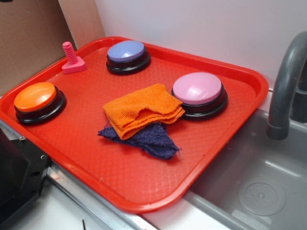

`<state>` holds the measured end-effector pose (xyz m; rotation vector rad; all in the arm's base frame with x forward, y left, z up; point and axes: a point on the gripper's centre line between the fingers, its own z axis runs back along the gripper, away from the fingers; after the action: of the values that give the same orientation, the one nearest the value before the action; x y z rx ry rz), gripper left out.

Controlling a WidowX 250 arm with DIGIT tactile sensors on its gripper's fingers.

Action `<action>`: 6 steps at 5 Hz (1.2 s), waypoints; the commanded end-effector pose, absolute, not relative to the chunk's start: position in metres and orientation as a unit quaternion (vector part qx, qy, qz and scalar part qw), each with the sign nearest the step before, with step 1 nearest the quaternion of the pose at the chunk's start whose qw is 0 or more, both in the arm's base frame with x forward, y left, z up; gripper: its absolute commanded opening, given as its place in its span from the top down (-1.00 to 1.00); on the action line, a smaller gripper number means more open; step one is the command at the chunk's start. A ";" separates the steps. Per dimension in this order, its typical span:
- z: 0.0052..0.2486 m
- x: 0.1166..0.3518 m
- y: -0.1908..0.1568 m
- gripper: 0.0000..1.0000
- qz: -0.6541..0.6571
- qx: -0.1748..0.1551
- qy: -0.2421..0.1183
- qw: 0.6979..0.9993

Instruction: Push the orange button.

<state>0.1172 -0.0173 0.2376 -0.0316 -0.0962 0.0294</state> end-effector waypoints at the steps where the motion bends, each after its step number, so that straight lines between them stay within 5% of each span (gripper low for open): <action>1: 0.238 0.117 -0.017 -1.00 0.015 -0.016 -0.048 0.999; 3: 0.182 0.137 0.079 -1.00 0.259 0.040 -0.013 0.965; 4: 0.154 0.130 0.099 -1.00 0.344 0.047 -0.022 0.937; 6: 0.103 0.124 0.119 -1.00 0.326 0.045 -0.029 0.944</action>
<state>0.1302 0.1121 0.0975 0.0837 -0.0358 0.6528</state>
